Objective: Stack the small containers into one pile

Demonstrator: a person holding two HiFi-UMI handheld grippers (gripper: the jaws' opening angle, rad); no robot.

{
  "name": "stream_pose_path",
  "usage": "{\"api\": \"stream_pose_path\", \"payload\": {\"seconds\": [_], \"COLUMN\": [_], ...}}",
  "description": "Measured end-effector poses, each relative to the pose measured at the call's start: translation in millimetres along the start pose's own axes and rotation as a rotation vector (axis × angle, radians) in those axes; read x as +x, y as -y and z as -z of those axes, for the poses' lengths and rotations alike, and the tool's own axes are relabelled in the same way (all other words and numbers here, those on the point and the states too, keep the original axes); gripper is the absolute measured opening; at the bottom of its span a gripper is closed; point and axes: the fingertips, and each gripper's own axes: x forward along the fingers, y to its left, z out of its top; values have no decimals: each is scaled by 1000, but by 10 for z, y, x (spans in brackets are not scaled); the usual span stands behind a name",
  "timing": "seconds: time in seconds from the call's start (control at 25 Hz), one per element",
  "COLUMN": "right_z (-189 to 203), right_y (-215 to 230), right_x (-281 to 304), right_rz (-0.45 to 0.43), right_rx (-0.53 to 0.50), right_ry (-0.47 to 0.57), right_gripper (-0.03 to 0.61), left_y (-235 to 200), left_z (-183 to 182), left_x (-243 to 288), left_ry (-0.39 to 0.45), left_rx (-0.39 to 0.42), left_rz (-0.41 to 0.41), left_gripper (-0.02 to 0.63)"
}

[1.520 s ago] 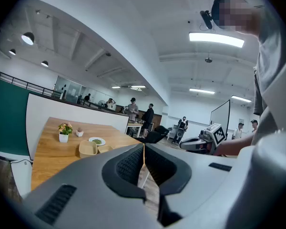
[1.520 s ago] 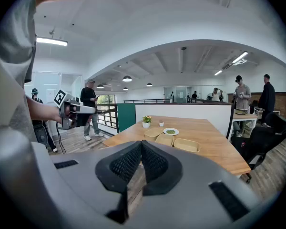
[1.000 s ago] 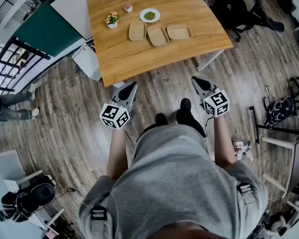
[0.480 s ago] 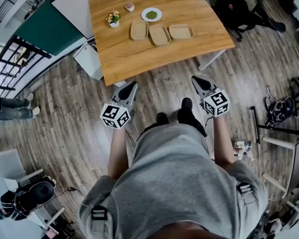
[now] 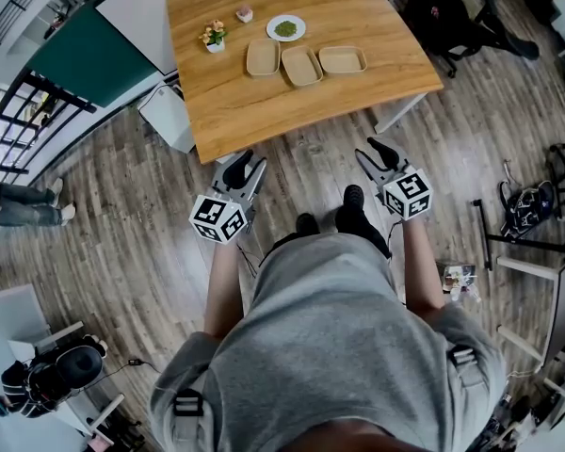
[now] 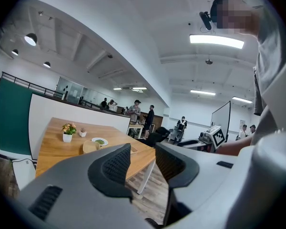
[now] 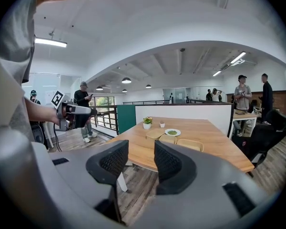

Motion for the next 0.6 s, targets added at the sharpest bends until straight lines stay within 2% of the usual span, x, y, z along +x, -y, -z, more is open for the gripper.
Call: {"api": "stream_pose_path", "payload": {"seconds": [0.08,0.16,0.32,0.6], "right_z": [12,15,24,23], "right_y": [-3,-14,-44,-3], "right_x": [19,34,61,89], "right_rz": [6,9,8,8], "right_rx": [-17,-30,-31,-37], "right_ry": [-11,-15,-17,-24], "right_gripper": [211,245,275,282], "left_y": [1,-3,-34,-73], "left_z": [-6,2,34,47], "left_x": [6,8,-3,34], "left_ry": [1,-5,-14,-16], "left_rx": [5,12,12,5], "left_rz": [3,6,7,8], "left_gripper": [206,229,242,247]}}
